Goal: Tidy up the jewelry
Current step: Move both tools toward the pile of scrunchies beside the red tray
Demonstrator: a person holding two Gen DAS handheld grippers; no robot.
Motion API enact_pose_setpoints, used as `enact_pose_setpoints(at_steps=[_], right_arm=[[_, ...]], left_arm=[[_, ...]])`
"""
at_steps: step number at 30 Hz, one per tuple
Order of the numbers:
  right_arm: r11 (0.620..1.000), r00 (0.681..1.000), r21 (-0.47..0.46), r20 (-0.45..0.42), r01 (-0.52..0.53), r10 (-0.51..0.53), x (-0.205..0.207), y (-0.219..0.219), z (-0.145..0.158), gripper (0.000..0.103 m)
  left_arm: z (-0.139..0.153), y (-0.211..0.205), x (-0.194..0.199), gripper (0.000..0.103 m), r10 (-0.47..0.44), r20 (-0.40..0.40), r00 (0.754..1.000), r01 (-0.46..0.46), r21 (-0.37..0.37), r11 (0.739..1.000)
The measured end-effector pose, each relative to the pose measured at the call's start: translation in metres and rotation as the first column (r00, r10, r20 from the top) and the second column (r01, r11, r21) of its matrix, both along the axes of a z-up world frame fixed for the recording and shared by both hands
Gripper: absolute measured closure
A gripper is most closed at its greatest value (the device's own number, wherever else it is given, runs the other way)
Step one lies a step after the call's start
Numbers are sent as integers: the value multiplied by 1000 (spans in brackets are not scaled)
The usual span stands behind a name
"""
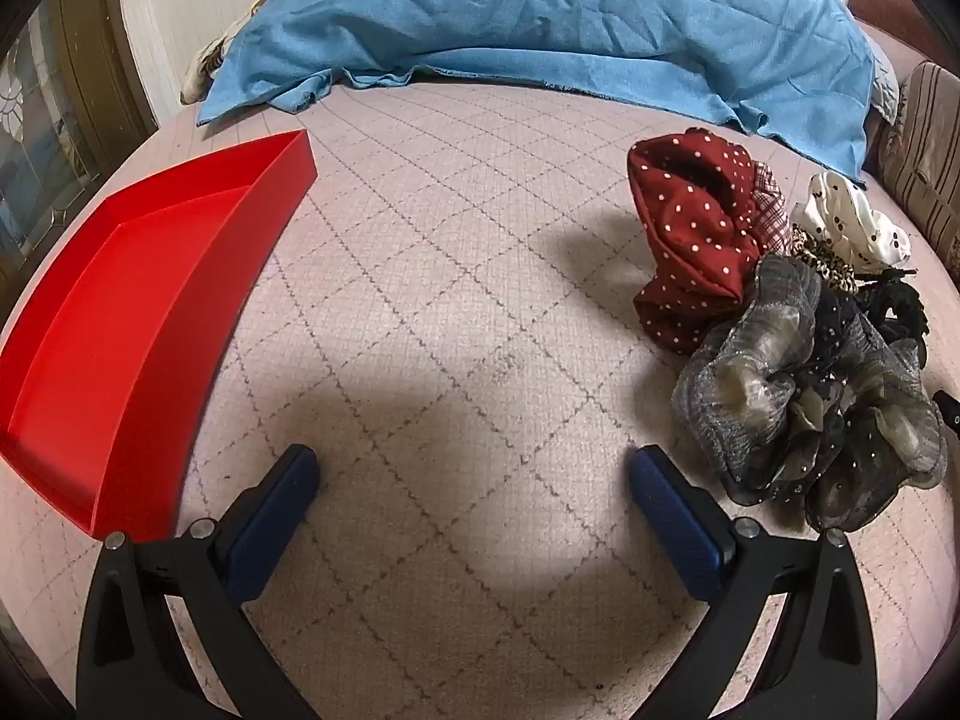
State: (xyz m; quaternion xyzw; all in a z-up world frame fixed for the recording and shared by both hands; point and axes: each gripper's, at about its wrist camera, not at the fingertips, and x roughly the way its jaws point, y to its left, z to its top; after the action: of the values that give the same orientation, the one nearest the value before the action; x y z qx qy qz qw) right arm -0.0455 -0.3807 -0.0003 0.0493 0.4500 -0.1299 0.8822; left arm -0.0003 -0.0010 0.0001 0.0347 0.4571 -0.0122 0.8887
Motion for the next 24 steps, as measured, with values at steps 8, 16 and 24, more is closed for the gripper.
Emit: enact_pose_setpoints(at_steps=[8,16,24], right_arm=[[1000,1000,-2,-1,0,0,0,0,0,0],[1000,1000,-23,-1,-1,1,3,2,1,0],[996,999,-89,33,13,-10,-10,12,15,0]], left_arm=[[4,2,-3,0,11,-13,1000,-11,4,1000],[12,1,-10,0,-14,-15,1000,14,-20,1000],[38,-7,-33,0,-25,43,999,26,-18,1000]])
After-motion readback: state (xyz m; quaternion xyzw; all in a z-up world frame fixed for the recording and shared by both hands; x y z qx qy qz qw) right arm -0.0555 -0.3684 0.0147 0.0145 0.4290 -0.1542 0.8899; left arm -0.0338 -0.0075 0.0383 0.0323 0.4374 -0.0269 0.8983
